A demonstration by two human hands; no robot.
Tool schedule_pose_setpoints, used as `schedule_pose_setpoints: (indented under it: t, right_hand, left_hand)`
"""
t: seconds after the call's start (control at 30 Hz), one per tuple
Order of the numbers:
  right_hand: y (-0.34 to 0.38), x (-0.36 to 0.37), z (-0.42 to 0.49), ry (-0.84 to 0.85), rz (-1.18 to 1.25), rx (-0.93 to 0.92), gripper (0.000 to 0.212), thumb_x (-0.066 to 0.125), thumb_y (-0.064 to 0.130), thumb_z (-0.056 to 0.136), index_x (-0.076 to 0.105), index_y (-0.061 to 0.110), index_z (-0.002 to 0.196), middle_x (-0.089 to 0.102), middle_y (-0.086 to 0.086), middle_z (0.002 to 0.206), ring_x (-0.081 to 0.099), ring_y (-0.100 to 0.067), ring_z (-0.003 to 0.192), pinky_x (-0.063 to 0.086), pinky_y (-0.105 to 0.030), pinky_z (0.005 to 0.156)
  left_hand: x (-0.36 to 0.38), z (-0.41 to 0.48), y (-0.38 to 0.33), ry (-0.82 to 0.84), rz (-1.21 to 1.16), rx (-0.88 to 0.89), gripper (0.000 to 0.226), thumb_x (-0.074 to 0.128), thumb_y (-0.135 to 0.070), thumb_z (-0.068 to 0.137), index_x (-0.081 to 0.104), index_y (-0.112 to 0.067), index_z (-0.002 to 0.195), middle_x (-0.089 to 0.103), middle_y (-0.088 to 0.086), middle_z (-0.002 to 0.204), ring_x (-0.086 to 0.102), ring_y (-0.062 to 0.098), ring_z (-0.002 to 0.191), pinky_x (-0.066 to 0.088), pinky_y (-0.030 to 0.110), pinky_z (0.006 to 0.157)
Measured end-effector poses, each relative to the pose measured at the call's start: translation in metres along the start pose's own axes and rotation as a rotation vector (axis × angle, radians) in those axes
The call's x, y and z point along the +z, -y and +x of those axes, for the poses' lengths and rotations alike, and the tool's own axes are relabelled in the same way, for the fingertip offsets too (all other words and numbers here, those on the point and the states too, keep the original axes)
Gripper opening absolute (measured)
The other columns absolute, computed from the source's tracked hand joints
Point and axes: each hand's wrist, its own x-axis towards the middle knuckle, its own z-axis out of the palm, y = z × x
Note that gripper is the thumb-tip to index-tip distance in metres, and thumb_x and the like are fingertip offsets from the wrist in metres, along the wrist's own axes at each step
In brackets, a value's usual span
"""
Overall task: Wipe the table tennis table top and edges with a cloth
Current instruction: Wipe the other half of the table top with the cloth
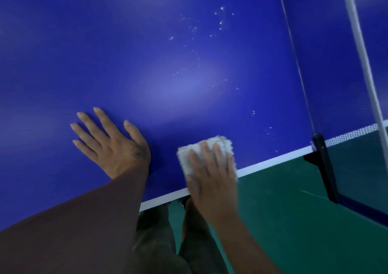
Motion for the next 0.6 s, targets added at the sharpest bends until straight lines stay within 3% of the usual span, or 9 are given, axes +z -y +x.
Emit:
schedule_pose_setpoints:
  t: [0.13, 0.23, 0.4, 0.5, 0.6]
  right_hand:
    - [-0.098, -0.025, 0.014, -0.043, -0.039, 0.274, 0.062, 0.031, 0.046, 0.112, 0.026, 0.025, 0.170, 0.014, -0.008, 0.179, 0.007, -0.032, 0.167, 0.012, -0.063, 0.132]
    - [-0.122, -0.039, 0.023, -0.009, -0.012, 0.392, 0.063, 0.025, 0.047, 0.113, 0.020, 0.024, 0.172, 0.007, -0.006, 0.181, -0.001, -0.028, 0.167, 0.010, -0.063, 0.132]
    - [-0.034, -0.020, 0.022, 0.043, -0.038, 0.194, 0.062, 0.031, 0.045, 0.113, 0.024, 0.025, 0.171, 0.012, -0.009, 0.180, 0.008, -0.036, 0.166, 0.019, -0.066, 0.128]
    - [0.016, -0.010, 0.061, -0.037, 0.025, 0.058, 0.063, 0.039, 0.046, 0.113, 0.025, 0.027, 0.171, 0.013, -0.005, 0.180, 0.010, -0.035, 0.166, 0.018, -0.063, 0.130]
    - [0.014, -0.016, 0.117, -0.107, 0.020, -0.033, 0.061, 0.039, 0.046, 0.113, 0.029, 0.026, 0.170, 0.019, -0.005, 0.179, 0.012, -0.032, 0.166, 0.018, -0.060, 0.131]
  left_hand:
    - [0.001, -0.001, 0.002, -0.014, -0.013, 0.024, 0.070, 0.031, -0.048, 0.111, 0.016, -0.017, 0.172, 0.008, 0.013, 0.180, 0.005, 0.038, 0.167, 0.005, 0.057, 0.134]
    - [0.002, -0.001, 0.005, -0.020, -0.013, 0.035, 0.070, 0.031, -0.048, 0.112, 0.016, -0.016, 0.172, 0.009, 0.015, 0.180, 0.006, 0.039, 0.166, 0.005, 0.058, 0.134]
    - [0.003, -0.001, 0.006, -0.025, -0.020, 0.043, 0.070, 0.033, -0.047, 0.112, 0.014, -0.016, 0.172, 0.008, 0.015, 0.180, 0.005, 0.039, 0.166, 0.005, 0.057, 0.134]
    - [0.003, -0.001, 0.006, -0.023, -0.024, 0.042, 0.070, 0.033, -0.046, 0.112, 0.014, -0.016, 0.172, 0.008, 0.015, 0.180, 0.004, 0.039, 0.166, 0.004, 0.056, 0.134]
    - [0.003, -0.001, 0.004, -0.015, -0.034, 0.033, 0.071, 0.035, -0.045, 0.112, 0.015, -0.015, 0.172, 0.007, 0.014, 0.180, 0.003, 0.038, 0.166, 0.003, 0.055, 0.135]
